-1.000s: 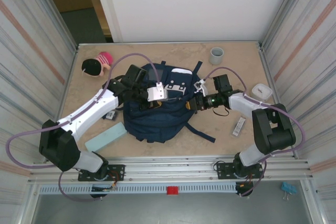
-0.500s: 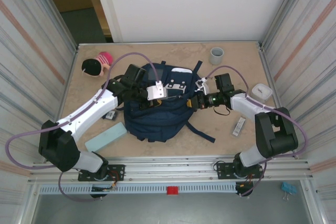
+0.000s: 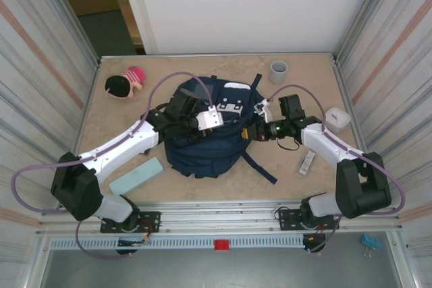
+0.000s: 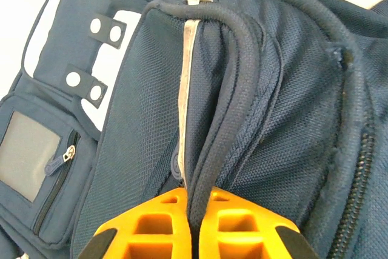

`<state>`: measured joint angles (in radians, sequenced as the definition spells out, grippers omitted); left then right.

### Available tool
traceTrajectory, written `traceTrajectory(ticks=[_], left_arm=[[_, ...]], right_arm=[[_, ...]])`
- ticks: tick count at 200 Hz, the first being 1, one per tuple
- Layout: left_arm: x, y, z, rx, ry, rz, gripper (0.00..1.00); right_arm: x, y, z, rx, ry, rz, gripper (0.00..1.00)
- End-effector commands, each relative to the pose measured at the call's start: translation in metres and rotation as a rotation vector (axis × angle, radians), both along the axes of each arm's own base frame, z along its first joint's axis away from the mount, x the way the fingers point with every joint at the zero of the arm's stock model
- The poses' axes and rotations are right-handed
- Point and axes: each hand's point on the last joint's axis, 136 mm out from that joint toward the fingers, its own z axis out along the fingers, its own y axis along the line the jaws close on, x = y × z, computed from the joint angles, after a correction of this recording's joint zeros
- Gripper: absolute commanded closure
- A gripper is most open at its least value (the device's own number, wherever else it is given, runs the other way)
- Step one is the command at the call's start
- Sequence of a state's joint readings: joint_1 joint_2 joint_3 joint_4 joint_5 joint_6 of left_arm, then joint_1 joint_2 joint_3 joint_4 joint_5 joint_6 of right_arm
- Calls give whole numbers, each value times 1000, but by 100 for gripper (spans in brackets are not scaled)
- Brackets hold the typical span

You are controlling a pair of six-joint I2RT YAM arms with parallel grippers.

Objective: Pack books, pencil case, and school supplies into a backpack

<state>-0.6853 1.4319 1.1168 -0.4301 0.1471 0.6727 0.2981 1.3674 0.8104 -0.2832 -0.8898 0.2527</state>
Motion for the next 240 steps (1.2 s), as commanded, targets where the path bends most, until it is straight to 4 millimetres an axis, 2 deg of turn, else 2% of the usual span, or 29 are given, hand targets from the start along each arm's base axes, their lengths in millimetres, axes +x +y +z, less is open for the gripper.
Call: traceTrajectory(ticks=[1,56,92,118,136,152,161,183,199,212,240], left_arm=[[45,20,4,0,-96,253,100],[35,-24,0,-69,-70,231,100],[37,-32,3,-156,-20,333,100],[31,-41,8,-221,0,316,100],[25,-43,14,-251,-7,285,100],[23,-38,14,-243,-20,283,100],[20,-37,12,-234,-23,270,100],[8,-40,13,-247,-28,188,100],[-5,-47,17,-299,-29,105,100],[-9,-47,21,-318,-32,93,100],[-16,-47,21,-309,-17,62,100]], right_arm=[[-23,12,34,62,25,64,100],[-43,33,36,50,62,87,100],[-61,50,33,41,77,97,100],[-66,62,32,66,75,90,100],[-63,60,30,55,67,50,79],[-59,52,34,46,38,10,55],[-58,45,37,54,30,-17,47],[-49,24,40,91,54,-123,37],[-36,7,33,133,119,-236,24],[-29,3,30,196,183,-276,24],[-18,10,32,269,246,-308,24]])
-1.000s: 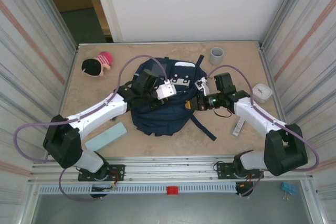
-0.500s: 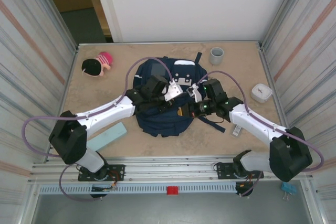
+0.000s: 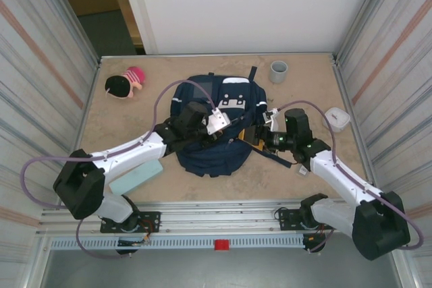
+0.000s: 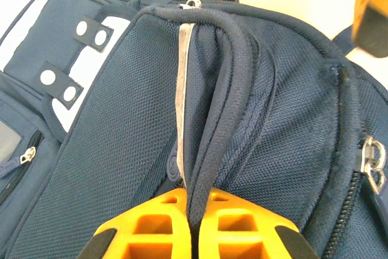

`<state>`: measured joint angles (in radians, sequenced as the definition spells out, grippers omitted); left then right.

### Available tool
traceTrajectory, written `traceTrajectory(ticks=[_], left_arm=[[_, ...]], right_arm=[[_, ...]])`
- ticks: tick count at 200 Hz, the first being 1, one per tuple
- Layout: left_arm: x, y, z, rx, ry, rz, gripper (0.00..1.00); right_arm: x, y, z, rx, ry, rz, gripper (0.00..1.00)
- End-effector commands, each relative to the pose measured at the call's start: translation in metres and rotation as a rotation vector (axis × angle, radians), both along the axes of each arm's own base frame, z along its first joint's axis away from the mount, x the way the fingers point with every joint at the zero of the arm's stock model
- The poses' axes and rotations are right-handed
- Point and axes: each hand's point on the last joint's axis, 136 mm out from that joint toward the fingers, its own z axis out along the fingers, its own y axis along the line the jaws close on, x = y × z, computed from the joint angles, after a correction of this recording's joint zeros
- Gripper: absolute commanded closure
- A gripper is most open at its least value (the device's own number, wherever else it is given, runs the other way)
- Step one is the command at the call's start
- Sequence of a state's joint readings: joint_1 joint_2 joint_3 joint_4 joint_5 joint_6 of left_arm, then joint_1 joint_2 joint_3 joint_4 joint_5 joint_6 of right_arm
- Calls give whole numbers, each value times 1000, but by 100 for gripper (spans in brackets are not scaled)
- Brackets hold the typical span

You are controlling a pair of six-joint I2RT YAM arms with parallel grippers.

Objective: Pack books, pencil case, and school supplies into a backpack

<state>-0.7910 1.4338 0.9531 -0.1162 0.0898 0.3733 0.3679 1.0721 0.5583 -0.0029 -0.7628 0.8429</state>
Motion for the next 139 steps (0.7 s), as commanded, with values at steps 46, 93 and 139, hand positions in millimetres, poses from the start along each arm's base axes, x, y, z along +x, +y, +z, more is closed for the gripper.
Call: traceTrajectory(ticks=[46,93,139], left_arm=[[-14,-9,32,-82,-67,-111,100],[-23,-6,26,-75,-52,-133,100],[-20,11,58,-191,47,84,79]], right_arm=[[24,17,29,166,29,-77,25],[45,27,33,216,48,-155,56],[49,31,49,231,-8,-194,86]])
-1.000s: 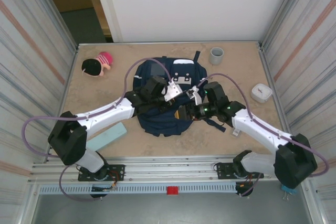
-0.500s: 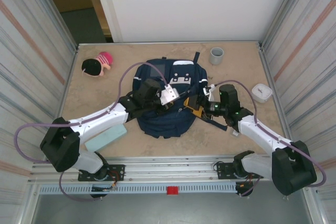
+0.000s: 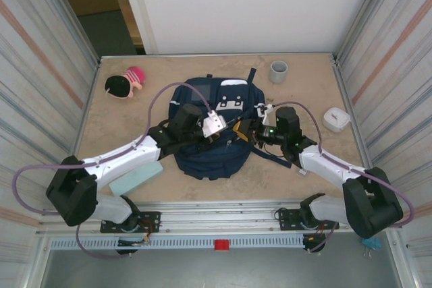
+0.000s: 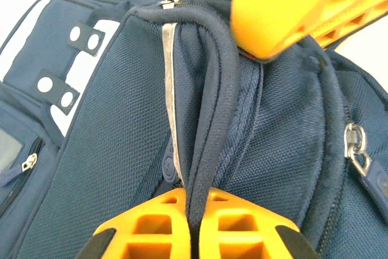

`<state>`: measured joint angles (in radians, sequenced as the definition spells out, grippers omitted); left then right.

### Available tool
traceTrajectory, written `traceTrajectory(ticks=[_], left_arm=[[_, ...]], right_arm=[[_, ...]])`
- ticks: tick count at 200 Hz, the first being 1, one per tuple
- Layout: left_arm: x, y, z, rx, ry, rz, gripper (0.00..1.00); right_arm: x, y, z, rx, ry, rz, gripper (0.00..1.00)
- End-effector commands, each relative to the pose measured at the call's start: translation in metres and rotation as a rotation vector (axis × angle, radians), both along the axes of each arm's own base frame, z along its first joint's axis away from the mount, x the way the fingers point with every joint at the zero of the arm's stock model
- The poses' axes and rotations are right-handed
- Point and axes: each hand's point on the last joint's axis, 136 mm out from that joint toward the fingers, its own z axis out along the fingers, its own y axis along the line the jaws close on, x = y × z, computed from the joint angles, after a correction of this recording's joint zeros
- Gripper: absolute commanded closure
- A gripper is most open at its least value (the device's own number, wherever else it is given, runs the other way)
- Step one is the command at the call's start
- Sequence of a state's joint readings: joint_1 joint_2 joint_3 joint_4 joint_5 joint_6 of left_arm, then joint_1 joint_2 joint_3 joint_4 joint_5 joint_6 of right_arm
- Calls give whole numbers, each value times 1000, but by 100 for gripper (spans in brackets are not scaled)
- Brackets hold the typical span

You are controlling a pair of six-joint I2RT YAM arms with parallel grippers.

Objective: Pack books, pencil case, and school supplies into a backpack

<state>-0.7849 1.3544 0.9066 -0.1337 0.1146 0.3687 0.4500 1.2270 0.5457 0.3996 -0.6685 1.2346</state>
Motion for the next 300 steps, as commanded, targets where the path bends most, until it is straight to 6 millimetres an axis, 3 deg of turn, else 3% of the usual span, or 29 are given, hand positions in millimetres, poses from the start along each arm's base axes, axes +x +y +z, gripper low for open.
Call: traceTrajectory(ticks=[1,21,55,113,149,184,228,263,300], left_arm=[[-7,0,52,-169,49,98,78],[-28,0,75,-243,171,125,60],[-42,14,93,-343,261,312,49],[-38,34,82,-364,292,482,45],[-36,31,74,-331,343,518,43],[-30,22,72,-289,345,503,43],[-41,26,77,-325,404,540,42],[-45,34,87,-378,391,547,42],[-53,32,88,-394,391,485,42]], right_arm=[[13,-1,35,26,-115,-69,86],[11,-2,37,-87,-168,-73,87],[17,6,55,-108,-218,-91,93],[41,39,49,-144,-185,-54,100],[23,58,44,-159,-228,3,100],[11,53,55,-236,-312,-10,100],[10,37,76,-305,-378,-31,100],[15,42,90,-302,-404,-20,100],[26,59,85,-273,-392,10,100]])
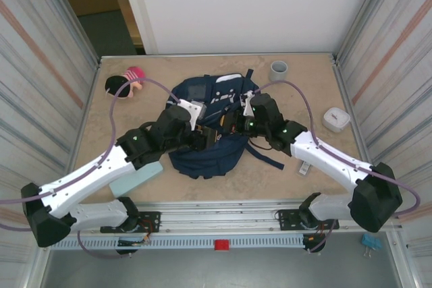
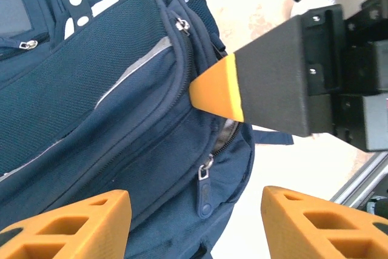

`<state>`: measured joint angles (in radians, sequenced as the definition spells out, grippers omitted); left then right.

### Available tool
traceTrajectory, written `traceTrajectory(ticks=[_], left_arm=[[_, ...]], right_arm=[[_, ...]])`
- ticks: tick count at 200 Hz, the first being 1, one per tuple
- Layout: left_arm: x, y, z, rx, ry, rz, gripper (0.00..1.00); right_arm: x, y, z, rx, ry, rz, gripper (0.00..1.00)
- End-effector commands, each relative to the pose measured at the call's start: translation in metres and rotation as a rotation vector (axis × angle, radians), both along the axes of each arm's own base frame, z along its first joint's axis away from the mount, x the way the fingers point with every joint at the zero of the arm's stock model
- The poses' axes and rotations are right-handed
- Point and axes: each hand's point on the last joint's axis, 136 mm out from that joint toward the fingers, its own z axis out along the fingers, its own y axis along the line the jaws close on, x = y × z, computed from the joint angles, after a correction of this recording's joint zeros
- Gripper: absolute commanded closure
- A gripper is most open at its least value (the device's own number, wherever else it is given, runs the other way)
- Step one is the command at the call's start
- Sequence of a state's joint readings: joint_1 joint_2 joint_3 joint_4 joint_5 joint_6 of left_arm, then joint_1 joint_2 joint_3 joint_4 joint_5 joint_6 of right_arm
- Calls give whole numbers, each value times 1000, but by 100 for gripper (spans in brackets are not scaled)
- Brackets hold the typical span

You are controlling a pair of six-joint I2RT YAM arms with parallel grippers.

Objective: Pack books, pencil case, and school supplies into a backpack

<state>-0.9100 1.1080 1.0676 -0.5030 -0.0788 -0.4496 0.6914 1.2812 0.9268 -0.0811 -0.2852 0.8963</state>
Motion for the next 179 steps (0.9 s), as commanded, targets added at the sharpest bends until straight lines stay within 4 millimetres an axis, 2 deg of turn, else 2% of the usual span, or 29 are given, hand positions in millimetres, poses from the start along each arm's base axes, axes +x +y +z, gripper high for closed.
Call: traceTrajectory(ticks=[1,23,39,79,114,159,179], left_arm=[[-6,-1,0,-26,-13,-29,42],[-3,-8,-7,-23,-31,-55,41],[3,-8,-18,52,-29,-57,41],[17,0,-58,211,33,-15,41],[22,-3,-79,183,59,-3,45],[42,-8,-93,85,47,51,57],[45,-10,-97,97,62,58,70]], right_arm=[[20,15,45,90,-147,22,100],[27,24,43,121,-114,39,100],[28,30,42,125,-104,55,100],[28,28,34,121,-97,38,100],[22,26,34,136,-101,39,100],[13,28,45,155,-110,76,100],[10,26,45,163,-112,76,100]])
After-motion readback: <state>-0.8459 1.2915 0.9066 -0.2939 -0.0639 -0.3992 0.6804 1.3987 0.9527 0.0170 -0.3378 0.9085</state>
